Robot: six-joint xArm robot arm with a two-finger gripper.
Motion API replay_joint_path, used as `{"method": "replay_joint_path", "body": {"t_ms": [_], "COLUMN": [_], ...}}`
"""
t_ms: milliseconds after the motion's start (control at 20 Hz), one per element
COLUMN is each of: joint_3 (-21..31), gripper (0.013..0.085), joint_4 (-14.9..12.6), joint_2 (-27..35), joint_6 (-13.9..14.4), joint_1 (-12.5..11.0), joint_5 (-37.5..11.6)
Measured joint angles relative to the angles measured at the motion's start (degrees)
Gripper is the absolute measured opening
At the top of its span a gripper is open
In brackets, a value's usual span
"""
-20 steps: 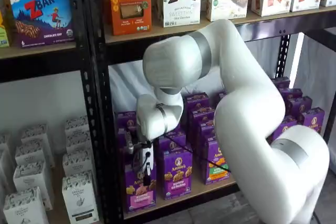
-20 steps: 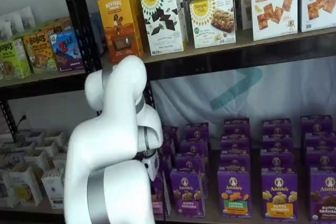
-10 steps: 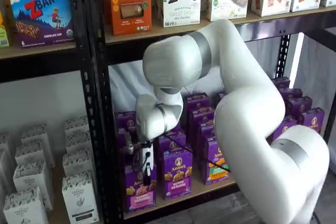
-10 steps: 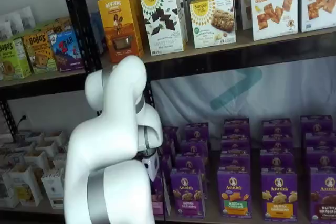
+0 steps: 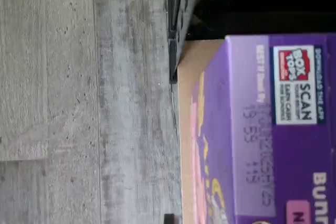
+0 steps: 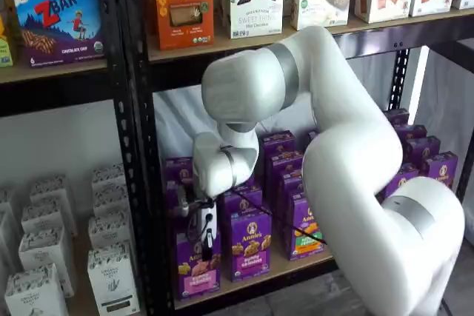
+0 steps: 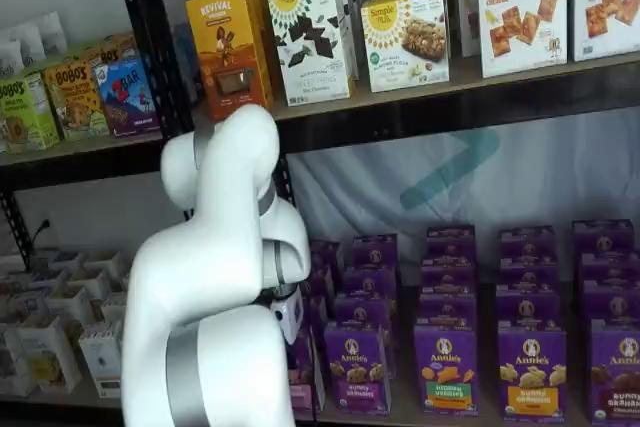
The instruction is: Pick up the purple box with a pink patch in the middle, on the bottom shelf, the first box from the left
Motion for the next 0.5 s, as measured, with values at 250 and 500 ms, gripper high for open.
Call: {"method": "replay_joint_path", "body": {"t_ms": [250, 500], "joint_3": [0.03, 0.22], "gripper": [0.041, 0.037], "joint_4": [0.04, -0.99], "joint_2": [-0.06, -0.13], "joint_6": [-0.03, 0.86], "joint_1": [0.01, -0.02], "joint_5": [0.35, 0.28]}}
